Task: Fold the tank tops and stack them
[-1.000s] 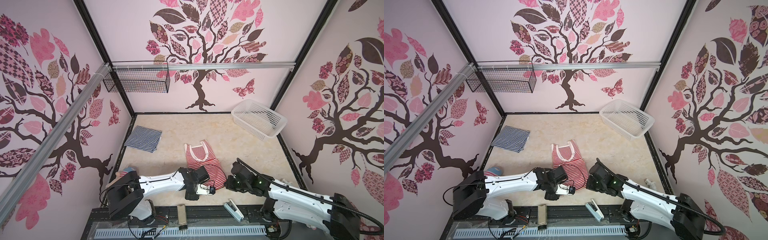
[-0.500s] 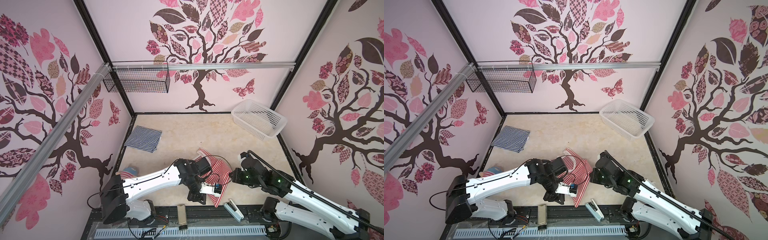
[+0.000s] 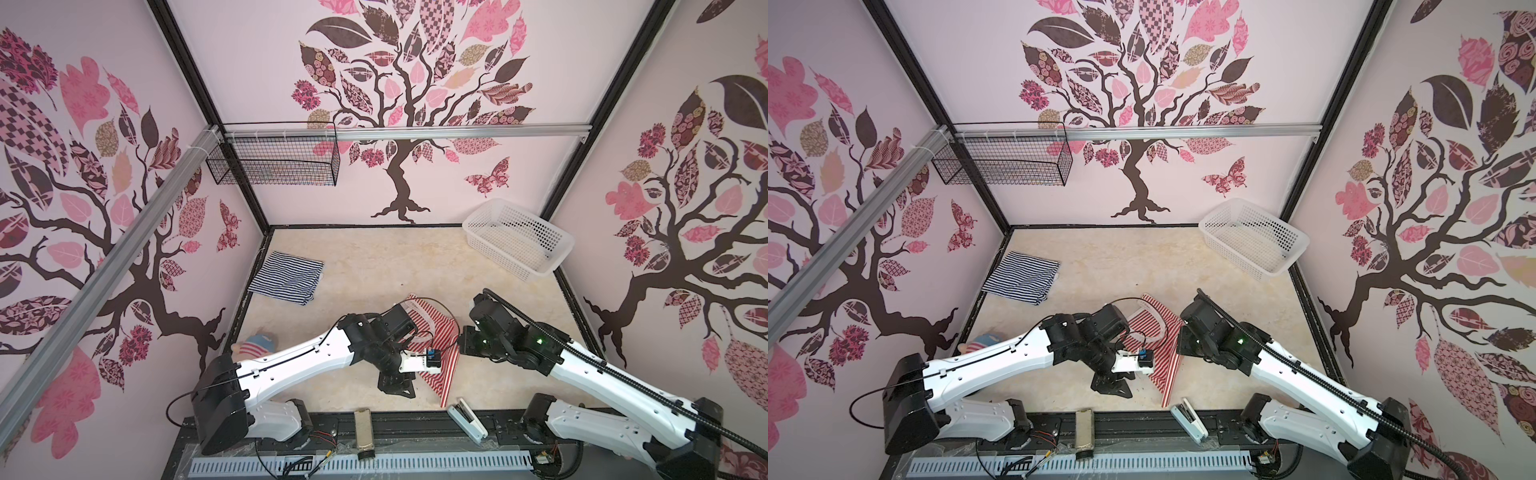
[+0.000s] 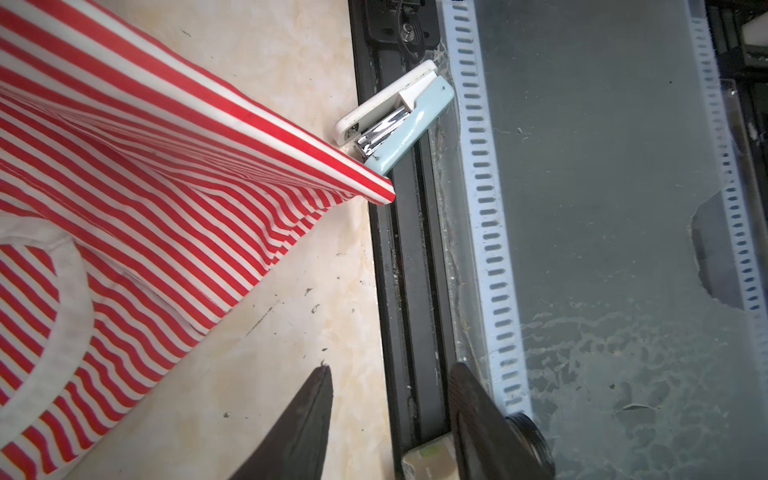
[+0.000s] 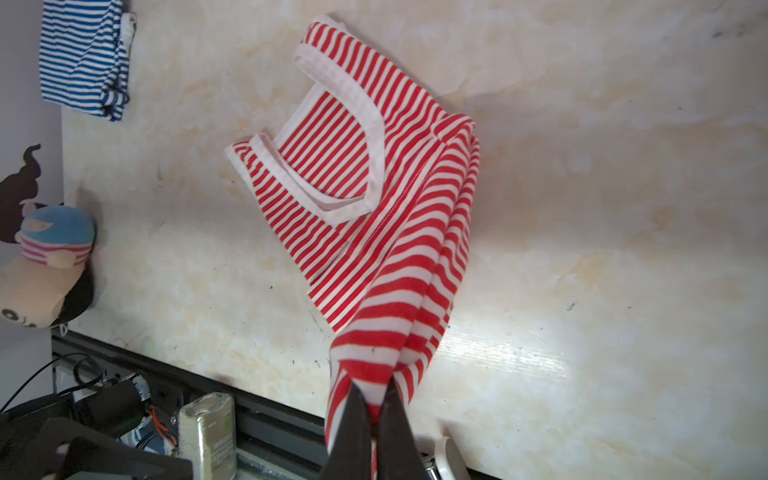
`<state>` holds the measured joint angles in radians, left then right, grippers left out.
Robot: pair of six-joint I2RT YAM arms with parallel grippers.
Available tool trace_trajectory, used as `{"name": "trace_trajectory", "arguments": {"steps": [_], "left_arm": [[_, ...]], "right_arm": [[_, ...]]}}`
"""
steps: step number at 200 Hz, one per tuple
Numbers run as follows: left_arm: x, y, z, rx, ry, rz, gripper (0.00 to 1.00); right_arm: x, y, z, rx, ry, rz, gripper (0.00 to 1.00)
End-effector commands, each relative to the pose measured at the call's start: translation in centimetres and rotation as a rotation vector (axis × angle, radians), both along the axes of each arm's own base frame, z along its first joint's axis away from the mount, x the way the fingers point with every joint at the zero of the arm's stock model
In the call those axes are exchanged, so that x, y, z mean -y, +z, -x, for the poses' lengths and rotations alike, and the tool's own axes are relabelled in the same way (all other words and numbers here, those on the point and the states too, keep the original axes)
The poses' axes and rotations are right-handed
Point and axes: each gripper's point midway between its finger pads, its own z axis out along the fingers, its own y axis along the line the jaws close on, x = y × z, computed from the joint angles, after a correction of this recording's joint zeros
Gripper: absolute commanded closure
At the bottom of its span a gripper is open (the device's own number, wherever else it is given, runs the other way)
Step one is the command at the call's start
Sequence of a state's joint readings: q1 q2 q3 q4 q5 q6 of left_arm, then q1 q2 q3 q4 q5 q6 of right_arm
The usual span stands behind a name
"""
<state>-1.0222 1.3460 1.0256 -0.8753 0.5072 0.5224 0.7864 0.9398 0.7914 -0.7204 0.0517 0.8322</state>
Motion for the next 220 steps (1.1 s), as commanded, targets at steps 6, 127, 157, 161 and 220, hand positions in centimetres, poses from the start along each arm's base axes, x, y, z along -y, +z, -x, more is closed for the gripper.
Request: {"name": "trace_trajectory", "arguments": {"steps": [6,127,157,161,220], "left_arm": [[1.4,-0.7,-0.1,0.021,-0.005,0.029,0.45],[8.8,-3.7,-0.2,-0.050,0.052,0.043,0.39],[9.9,-3.8,0.0,-0.053,0.059,0.069,0.39],[10.1,-3.9,0.1,-0.053,0.059,0.070,0.39],[11.6,-6.3,0.2,-0.110,0.114,0.010,0.39]], "right_arm": [[1.6,-1.0,0.9,-0.020,-0.023,-0.014,1.00],[2.9,-4.3,-0.1,-0.073,-0.095,-0.039,1.00],[3.1,-5.7,-0.2,-0.105,-0.099,-0.021,1.00],[3.1,-6.0,-0.1,-0.112,-0.101,-0.020,1.00],[3.8,-7.9,0.0,-0.150,-0.133,-0.035,1.00]]}}
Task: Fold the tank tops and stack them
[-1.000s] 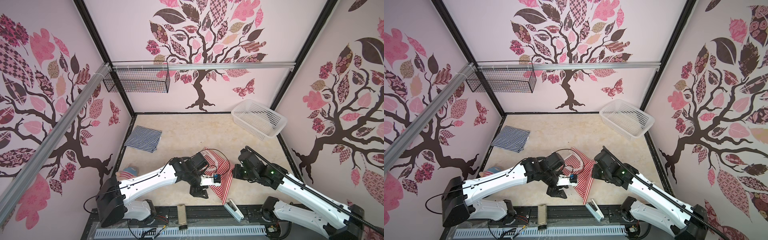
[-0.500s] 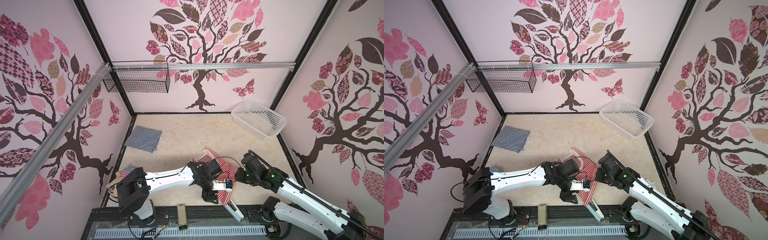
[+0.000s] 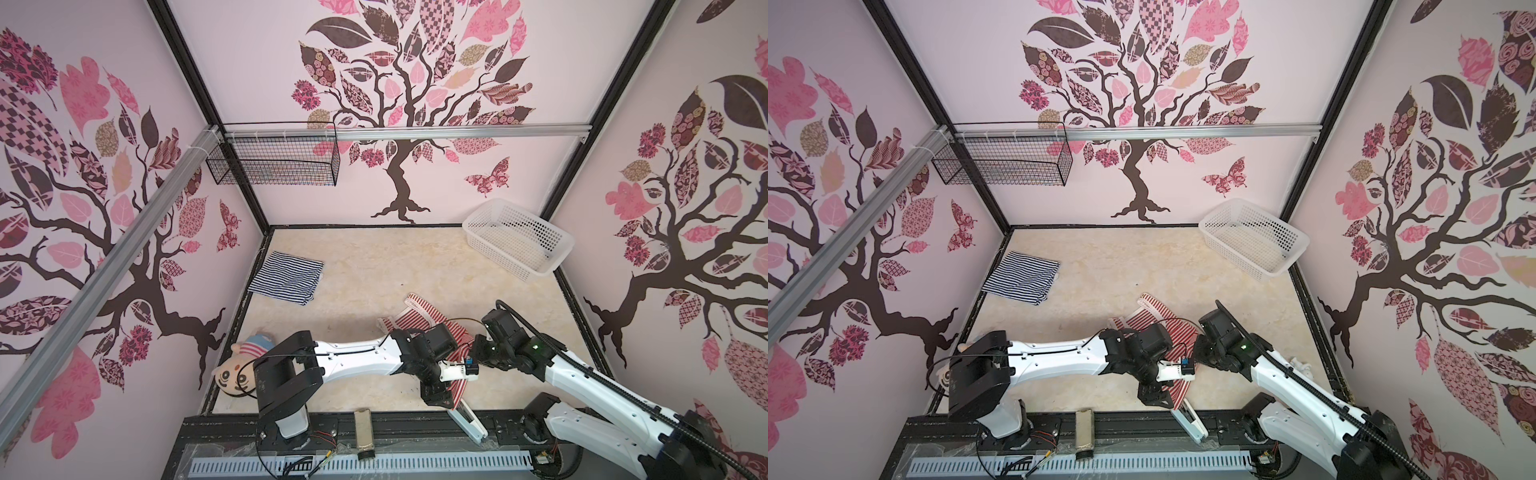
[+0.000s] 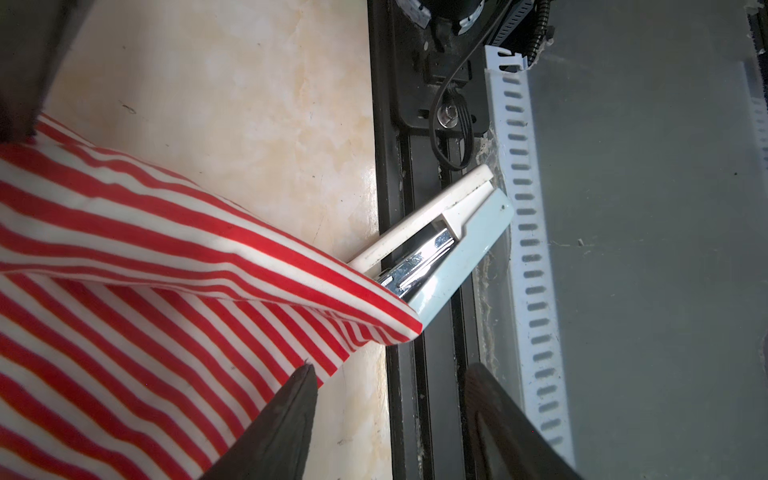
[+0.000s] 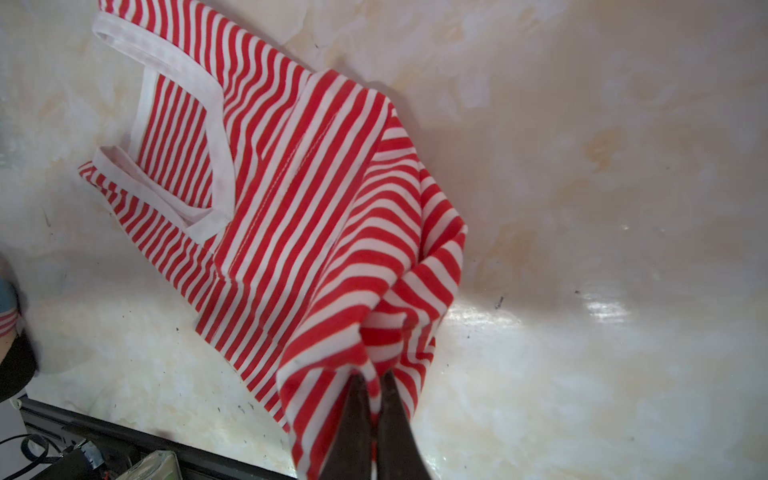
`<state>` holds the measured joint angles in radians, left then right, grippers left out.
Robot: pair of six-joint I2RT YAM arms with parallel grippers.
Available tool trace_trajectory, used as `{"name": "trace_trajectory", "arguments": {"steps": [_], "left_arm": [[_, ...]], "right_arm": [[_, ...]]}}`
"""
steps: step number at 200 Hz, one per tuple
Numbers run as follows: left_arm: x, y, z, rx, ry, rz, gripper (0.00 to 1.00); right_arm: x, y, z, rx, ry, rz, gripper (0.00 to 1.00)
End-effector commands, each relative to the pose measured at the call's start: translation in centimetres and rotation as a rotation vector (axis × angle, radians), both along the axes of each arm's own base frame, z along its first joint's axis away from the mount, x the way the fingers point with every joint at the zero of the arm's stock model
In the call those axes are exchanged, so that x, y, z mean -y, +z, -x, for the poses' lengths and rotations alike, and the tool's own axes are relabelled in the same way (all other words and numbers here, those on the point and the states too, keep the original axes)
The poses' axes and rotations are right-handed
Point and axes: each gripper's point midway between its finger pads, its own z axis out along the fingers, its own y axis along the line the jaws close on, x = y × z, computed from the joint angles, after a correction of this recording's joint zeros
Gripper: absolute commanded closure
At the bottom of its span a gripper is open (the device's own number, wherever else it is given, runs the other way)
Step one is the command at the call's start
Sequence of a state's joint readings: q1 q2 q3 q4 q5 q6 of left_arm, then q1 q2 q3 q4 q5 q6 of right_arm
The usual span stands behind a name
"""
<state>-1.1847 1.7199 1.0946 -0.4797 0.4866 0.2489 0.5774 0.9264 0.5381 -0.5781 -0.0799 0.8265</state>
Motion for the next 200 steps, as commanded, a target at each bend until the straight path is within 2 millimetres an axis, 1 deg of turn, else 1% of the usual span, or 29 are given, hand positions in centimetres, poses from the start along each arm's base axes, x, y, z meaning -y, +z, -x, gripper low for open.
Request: {"name": "trace_trajectory", "arguments": {"steps": [1,16,37,60,81,110,128,147,165,188,200], "left_arm": [[1.5,0.1,-0.7,-0.021,0.050,0.008,0.39],[1.7,-0.5,-1.1,-0.016,0.072,-0.005,0.39],[1.4,-2.3,-3.1,0.045,0.127,-0.065,0.39],[0.5,-2.9,-5.5,-0.028,0.199,-0.065,0.40],[-0.8,-3.7,-8.0,-0.007,0.246,-0.094,0.40],[-2.6,-5.2,-10.1,0.006,0.281,-0.173,0.41],[-3.8,-5.6,-11.6,0.013,0.312,-0.204,0.41],[-5.3,-6.0,-13.9,0.045,0.353,-0.242,0.42],[-6.9,-6.4,-16.0,0.039,0.394,-0.277,0.42],[-8.4,-6.5,-19.1,0.057,0.451,-0.292,0.43],[-9.0,-6.3,-20.3,0.077,0.472,-0.297,0.43]], "right_arm": [[0.1,-0.5,-0.1,-0.007,-0.002,-0.013,1.00],[0.4,-1.3,0.0,-0.025,-0.014,-0.020,1.00],[0.7,-2.2,0.2,-0.049,-0.019,-0.018,1.00],[0.7,-2.9,0.7,-0.062,-0.019,-0.023,1.00],[0.5,-3.4,1.0,-0.074,-0.015,-0.042,1.00],[-0.2,-3.8,1.0,-0.078,-0.002,-0.079,1.00],[-0.4,-4.0,1.0,-0.093,0.008,-0.076,1.00],[-0.9,-3.9,0.9,-0.095,0.018,-0.096,1.00],[-1.4,-3.7,0.6,-0.093,0.027,-0.118,1.00],[-2.2,-3.6,0.1,-0.090,0.034,-0.151,1.00],[-2.9,-3.5,-0.1,-0.092,0.040,-0.176,1.00]]}}
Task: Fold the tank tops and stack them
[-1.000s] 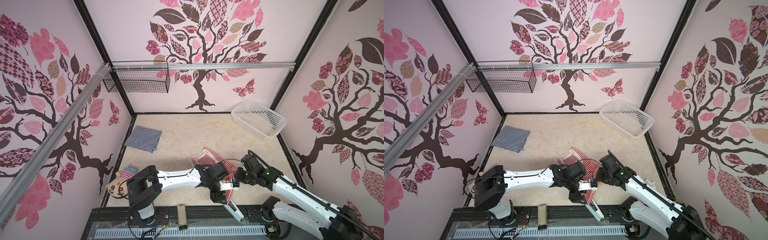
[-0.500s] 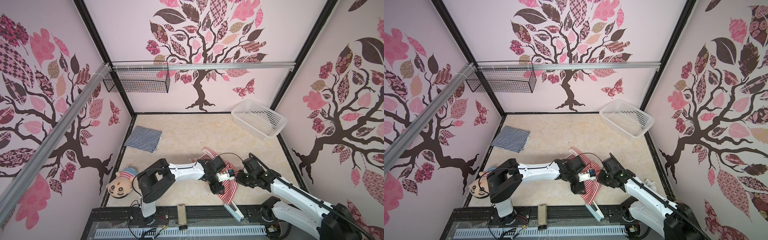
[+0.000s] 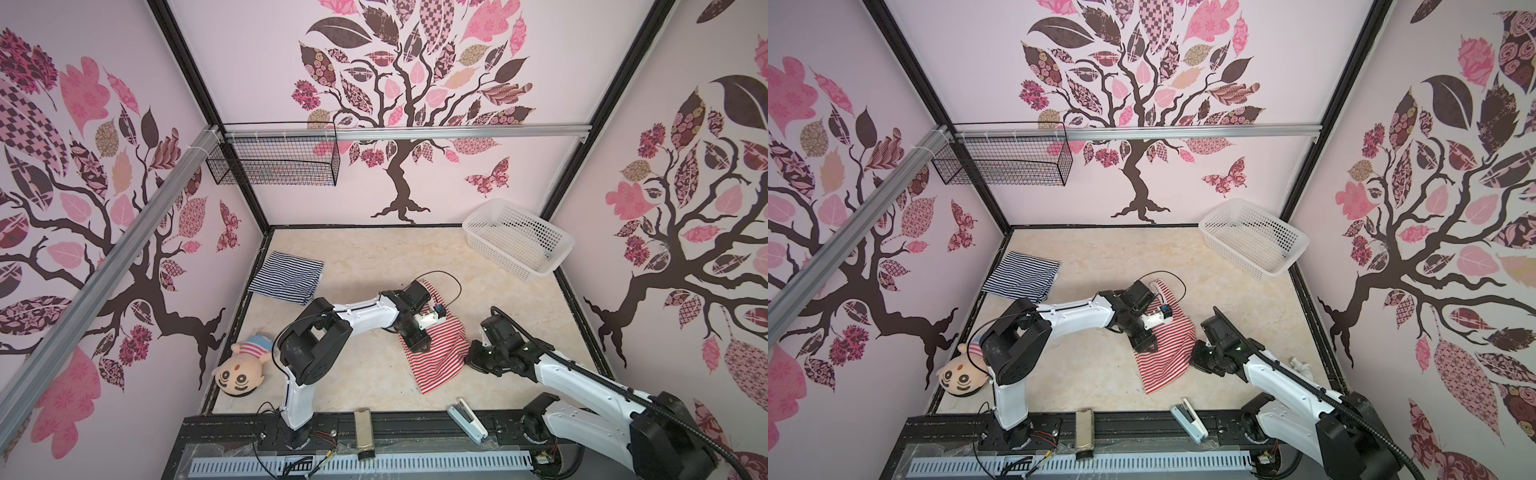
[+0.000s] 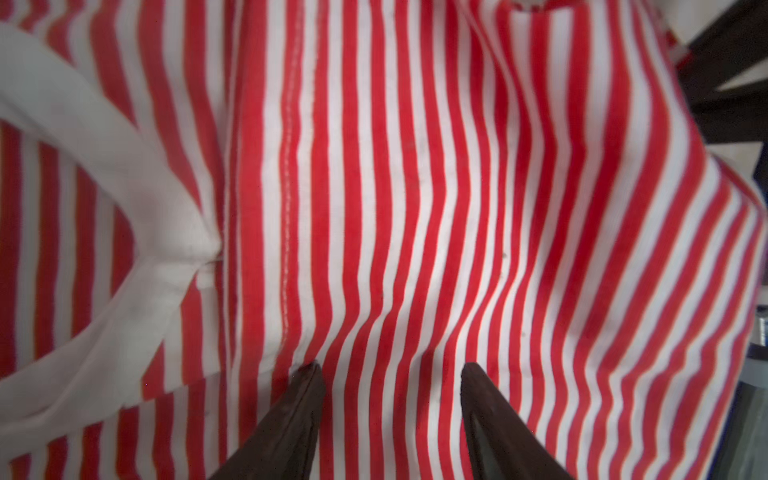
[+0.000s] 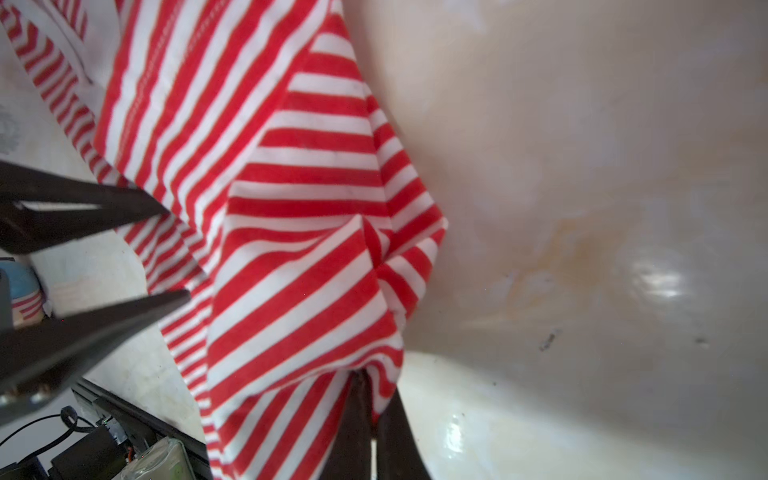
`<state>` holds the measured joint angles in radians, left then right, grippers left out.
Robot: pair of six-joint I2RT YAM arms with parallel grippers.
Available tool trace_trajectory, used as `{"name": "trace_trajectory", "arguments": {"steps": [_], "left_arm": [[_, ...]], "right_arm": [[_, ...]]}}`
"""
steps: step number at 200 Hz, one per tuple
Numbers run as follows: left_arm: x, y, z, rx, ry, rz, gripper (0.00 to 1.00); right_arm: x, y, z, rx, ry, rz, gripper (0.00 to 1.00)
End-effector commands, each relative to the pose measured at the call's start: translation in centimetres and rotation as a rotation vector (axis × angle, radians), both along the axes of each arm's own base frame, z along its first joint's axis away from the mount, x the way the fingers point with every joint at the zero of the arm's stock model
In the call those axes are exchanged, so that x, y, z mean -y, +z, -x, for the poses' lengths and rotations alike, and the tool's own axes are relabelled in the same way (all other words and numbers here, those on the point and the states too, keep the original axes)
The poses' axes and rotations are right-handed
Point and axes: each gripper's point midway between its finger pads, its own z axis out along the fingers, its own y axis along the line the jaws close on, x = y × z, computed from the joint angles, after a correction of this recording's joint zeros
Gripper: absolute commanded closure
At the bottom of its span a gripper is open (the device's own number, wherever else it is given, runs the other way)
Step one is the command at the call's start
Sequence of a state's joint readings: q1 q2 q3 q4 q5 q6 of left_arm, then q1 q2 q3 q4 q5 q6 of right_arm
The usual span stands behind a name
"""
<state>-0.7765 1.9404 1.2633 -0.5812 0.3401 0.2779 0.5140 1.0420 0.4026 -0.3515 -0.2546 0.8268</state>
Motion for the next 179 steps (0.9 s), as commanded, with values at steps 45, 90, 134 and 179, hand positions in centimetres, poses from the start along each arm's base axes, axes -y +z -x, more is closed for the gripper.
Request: {"name": "trace_trajectory", "arguments": {"steps": [45,90,134,179], "left_arm": [[-3.0,1.8,-1.3,0.077,-0.003,-0.023,0.42],[-5.2,2.9,1.2,0.306,-0.102,-0.112,0.38],[-7.1,2.7,4.7,0.370,-0.200,-0.112,0.37],[-7.5,2.4,6.5,0.423,-0.269,-0.115,0.36]], "right_arm": [[-4.6,1.7,-1.2,0.041,0.072,-0.091,1.00],[-3.5,0.9,-0.7,0.029,0.068,0.007,1.00],[-2.7,0.3,0.3,0.019,0.070,0.019,1.00],[-3.0,-0.7,0.8,-0.005,0.080,-0.004,1.00]]}}
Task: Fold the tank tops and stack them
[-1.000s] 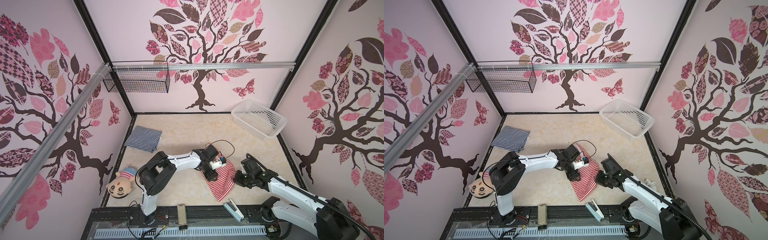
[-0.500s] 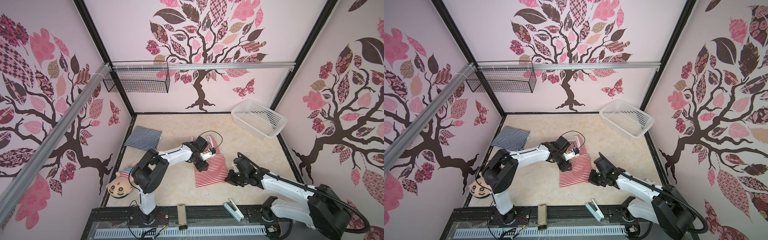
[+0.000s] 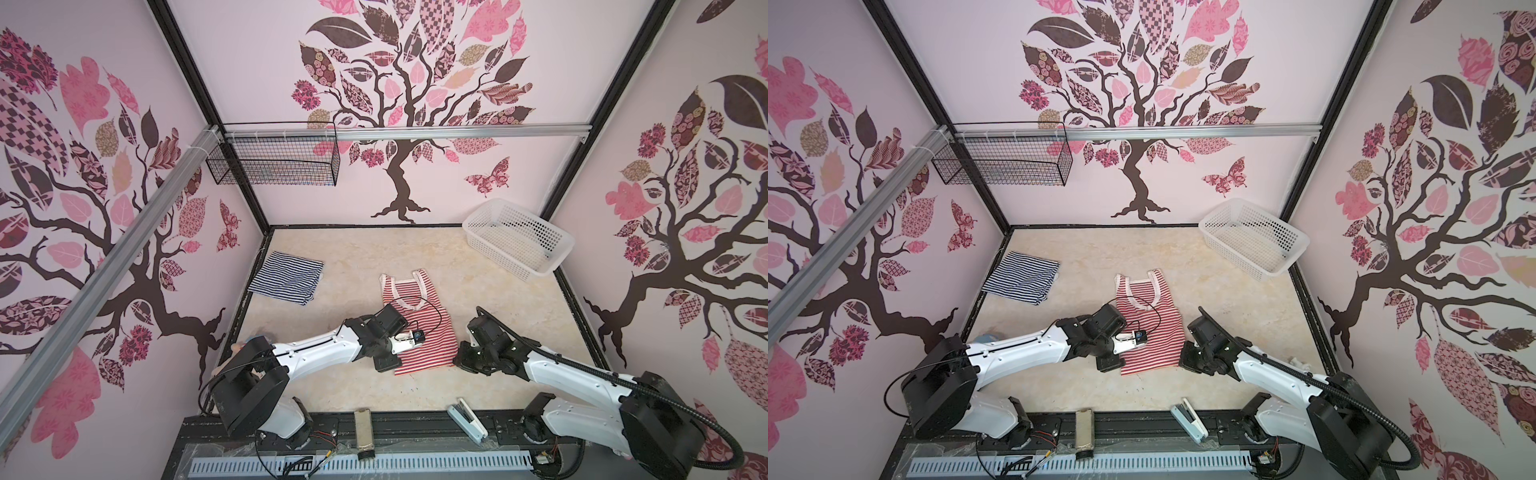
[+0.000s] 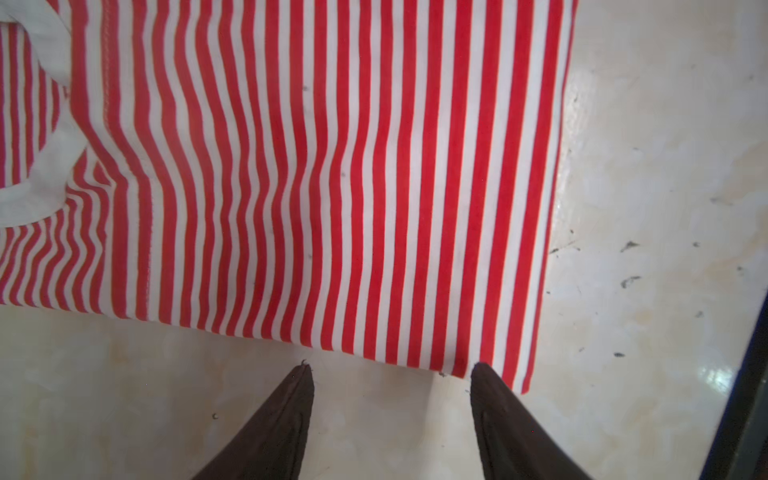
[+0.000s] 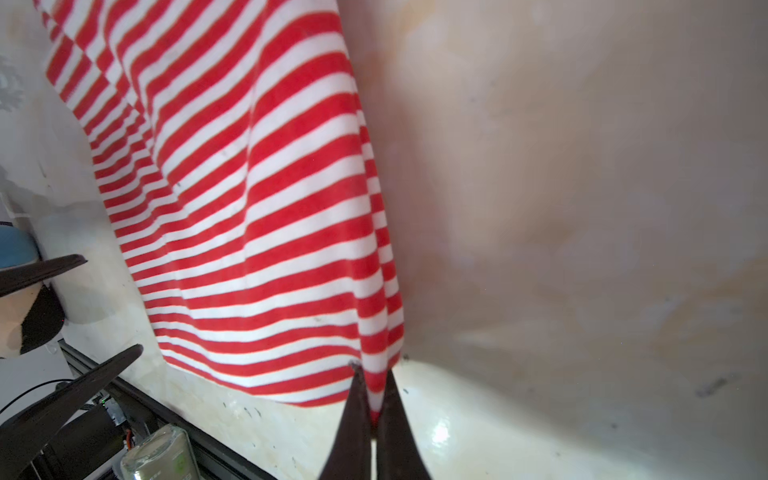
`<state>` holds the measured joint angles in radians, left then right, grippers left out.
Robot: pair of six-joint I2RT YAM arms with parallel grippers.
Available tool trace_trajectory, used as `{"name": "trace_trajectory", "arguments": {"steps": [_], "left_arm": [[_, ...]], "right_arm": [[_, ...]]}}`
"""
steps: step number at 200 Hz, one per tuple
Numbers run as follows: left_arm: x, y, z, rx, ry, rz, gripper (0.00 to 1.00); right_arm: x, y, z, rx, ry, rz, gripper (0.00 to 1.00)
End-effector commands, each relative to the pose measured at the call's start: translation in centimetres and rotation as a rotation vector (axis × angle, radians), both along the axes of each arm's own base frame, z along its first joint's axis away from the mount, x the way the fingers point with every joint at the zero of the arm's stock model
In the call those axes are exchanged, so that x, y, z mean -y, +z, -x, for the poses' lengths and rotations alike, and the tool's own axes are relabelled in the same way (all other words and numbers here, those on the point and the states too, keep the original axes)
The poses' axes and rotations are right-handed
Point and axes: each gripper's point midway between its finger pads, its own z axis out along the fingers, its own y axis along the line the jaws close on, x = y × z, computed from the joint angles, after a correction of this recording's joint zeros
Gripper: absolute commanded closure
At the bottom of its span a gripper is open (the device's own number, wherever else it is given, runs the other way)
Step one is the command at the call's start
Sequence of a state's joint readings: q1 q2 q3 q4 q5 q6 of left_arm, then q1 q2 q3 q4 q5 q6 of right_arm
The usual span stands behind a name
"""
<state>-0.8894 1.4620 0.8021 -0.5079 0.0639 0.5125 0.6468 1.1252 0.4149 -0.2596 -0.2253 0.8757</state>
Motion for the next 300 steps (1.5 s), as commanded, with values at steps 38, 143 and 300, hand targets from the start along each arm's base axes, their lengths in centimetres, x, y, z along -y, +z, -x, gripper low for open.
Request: {"name": "trace_trajectory", "arguments": {"steps": [38,143,300], "left_arm": [[1.5,0.3,1.6,0.154,-0.113,-0.007,0.36],[1.2,-1.9,4.0,0.124,-0.184,-0.073,0.36],[1.2,-4.2,5.5,-0.003,-0.216,-0.135,0.75]], "right_arm": [[-0.1,-0.2,0.2,-0.017,0.009,0.003,1.00],[0.1,-0.2,0.2,-0.012,0.006,0.010,1.00],[0.1,-0.1,0.1,-0.008,-0.004,0.009,1.00]]}}
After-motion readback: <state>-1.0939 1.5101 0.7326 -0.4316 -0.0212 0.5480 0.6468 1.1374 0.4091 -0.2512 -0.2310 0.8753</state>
